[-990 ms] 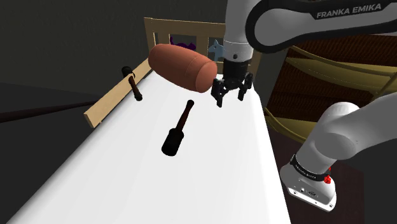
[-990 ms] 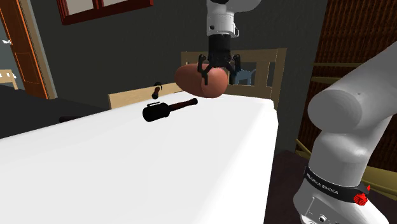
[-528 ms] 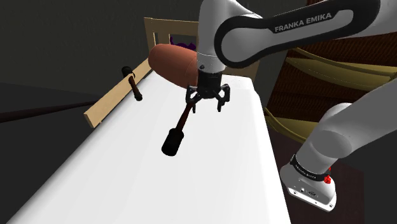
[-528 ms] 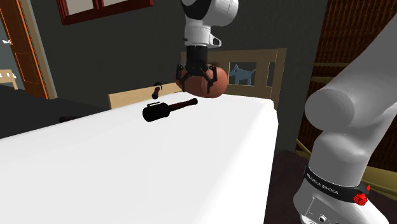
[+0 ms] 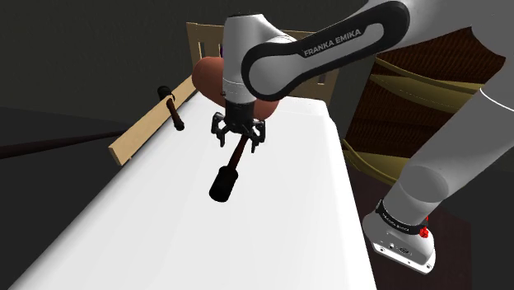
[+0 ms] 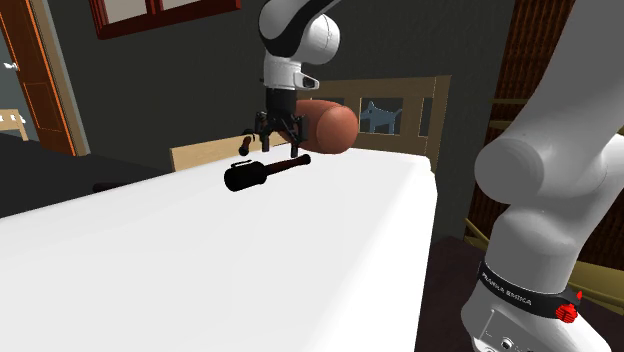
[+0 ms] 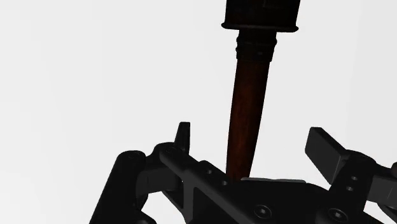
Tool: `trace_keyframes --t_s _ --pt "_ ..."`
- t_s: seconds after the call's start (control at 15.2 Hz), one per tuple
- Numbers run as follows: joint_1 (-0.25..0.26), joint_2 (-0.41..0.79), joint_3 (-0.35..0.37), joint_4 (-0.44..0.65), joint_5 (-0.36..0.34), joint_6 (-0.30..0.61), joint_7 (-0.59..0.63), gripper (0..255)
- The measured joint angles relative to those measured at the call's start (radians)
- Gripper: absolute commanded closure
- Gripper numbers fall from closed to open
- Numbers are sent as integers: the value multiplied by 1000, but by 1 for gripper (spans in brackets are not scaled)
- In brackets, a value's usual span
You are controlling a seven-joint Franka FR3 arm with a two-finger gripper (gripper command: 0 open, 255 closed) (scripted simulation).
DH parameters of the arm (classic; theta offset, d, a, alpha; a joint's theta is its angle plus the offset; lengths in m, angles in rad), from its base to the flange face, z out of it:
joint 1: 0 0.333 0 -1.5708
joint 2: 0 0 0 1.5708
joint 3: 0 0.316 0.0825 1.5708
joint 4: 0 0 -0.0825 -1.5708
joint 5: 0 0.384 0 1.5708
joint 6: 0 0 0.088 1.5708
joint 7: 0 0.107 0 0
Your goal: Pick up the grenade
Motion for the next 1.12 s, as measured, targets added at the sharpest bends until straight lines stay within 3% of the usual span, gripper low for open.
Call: trace_keyframes --t_s 0.46,0.53,1.12 --pt "-2 64 16 -40 -39 96 43 0" --pt "-2 67 17 -43 -41 102 45 255" --pt "-2 71 18 -45 -45 108 47 255"
